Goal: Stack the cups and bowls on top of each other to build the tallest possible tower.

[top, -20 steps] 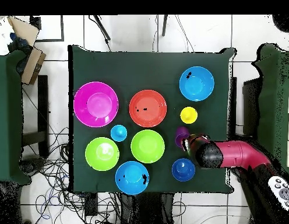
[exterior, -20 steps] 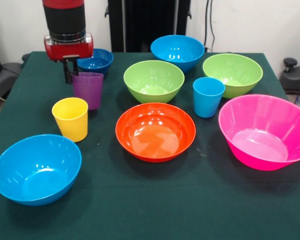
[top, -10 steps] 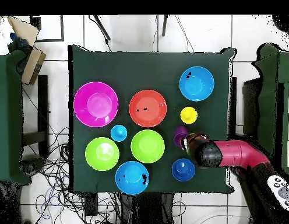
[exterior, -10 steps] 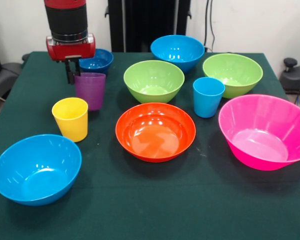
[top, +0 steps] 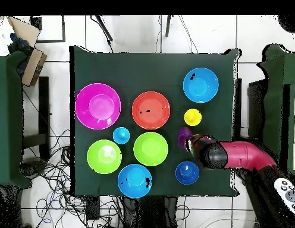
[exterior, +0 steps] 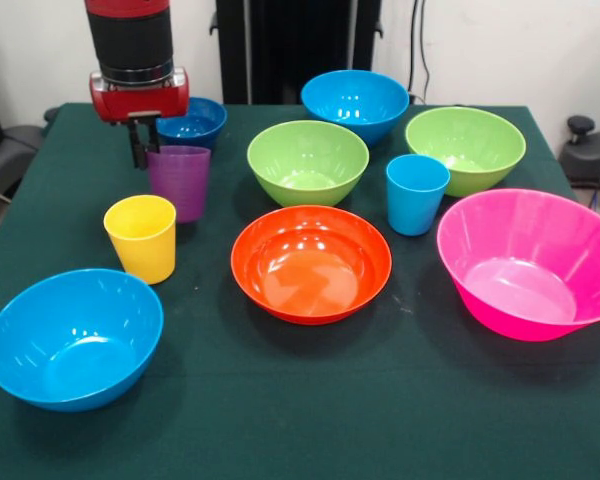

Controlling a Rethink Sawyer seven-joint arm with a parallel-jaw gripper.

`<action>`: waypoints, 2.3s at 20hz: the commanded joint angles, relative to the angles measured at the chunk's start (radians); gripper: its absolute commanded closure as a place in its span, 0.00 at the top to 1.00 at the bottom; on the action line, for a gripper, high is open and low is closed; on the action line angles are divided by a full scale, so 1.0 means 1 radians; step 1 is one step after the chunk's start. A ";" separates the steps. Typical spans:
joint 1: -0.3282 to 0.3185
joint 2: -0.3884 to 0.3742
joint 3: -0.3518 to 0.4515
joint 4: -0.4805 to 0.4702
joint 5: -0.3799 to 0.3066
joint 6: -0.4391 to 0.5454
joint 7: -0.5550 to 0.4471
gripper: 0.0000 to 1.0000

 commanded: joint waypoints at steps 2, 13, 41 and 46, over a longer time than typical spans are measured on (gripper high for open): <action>0.051 0.055 0.016 -0.076 0.024 0.115 -0.026 0.00; 0.064 0.054 0.007 -0.081 0.023 0.111 -0.011 0.00; 0.094 0.070 -0.005 -0.111 0.052 0.102 0.009 0.00; 0.093 0.071 -0.006 -0.108 0.050 0.097 0.000 0.00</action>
